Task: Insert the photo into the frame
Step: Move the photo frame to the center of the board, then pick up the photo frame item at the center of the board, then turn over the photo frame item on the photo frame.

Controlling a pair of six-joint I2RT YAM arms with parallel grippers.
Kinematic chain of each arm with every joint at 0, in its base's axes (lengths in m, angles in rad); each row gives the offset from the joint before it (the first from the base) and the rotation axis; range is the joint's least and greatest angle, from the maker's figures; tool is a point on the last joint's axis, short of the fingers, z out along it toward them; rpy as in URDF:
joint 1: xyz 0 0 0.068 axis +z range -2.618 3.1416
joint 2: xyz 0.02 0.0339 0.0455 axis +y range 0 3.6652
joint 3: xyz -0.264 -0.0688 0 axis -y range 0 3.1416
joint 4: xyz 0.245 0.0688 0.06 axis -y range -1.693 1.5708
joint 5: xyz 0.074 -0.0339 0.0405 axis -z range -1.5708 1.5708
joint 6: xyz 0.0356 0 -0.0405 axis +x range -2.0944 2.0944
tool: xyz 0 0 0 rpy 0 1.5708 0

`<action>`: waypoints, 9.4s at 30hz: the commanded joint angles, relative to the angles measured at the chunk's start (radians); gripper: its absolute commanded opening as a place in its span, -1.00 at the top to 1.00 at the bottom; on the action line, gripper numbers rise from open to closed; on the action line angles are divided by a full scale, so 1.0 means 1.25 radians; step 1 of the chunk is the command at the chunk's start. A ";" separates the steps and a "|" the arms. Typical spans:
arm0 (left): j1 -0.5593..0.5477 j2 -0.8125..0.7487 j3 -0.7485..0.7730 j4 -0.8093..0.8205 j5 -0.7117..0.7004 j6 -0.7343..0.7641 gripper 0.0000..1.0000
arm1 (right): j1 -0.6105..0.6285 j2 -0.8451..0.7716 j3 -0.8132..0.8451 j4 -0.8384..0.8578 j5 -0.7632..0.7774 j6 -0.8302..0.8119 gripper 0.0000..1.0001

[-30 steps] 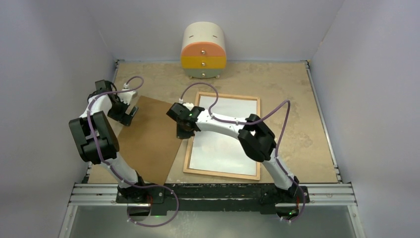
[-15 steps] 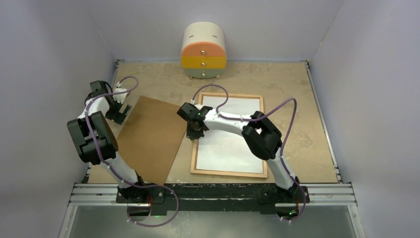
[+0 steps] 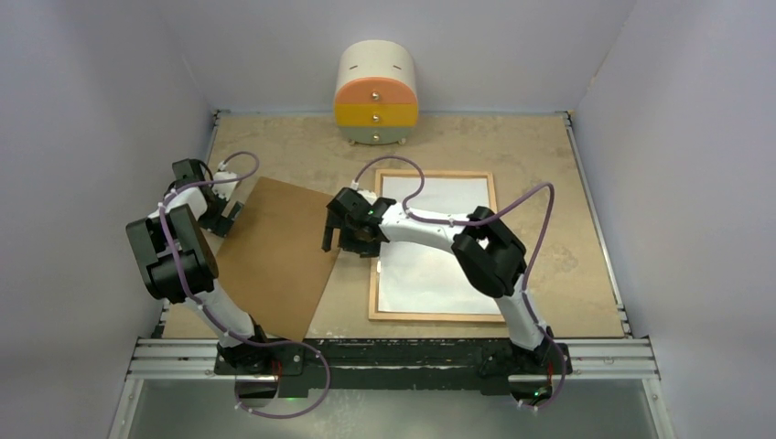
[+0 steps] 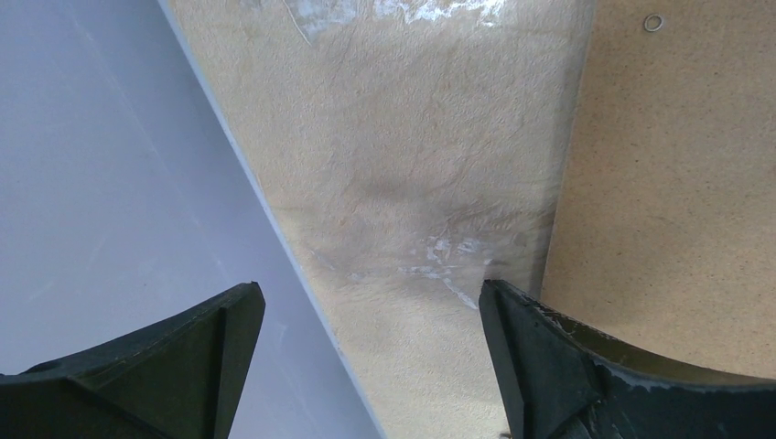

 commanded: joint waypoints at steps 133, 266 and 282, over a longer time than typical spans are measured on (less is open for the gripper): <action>-0.147 -0.726 0.077 -0.373 0.997 0.713 -0.32 | -0.316 -0.683 -0.450 0.566 -0.306 0.608 1.00; -0.183 -0.435 0.312 -0.148 0.481 -0.249 -0.77 | -0.518 -0.616 -0.437 0.589 -0.849 0.081 1.00; -0.185 -0.377 0.145 -0.187 0.386 -0.233 -0.56 | -0.513 -0.740 -0.738 0.889 -0.611 0.413 1.00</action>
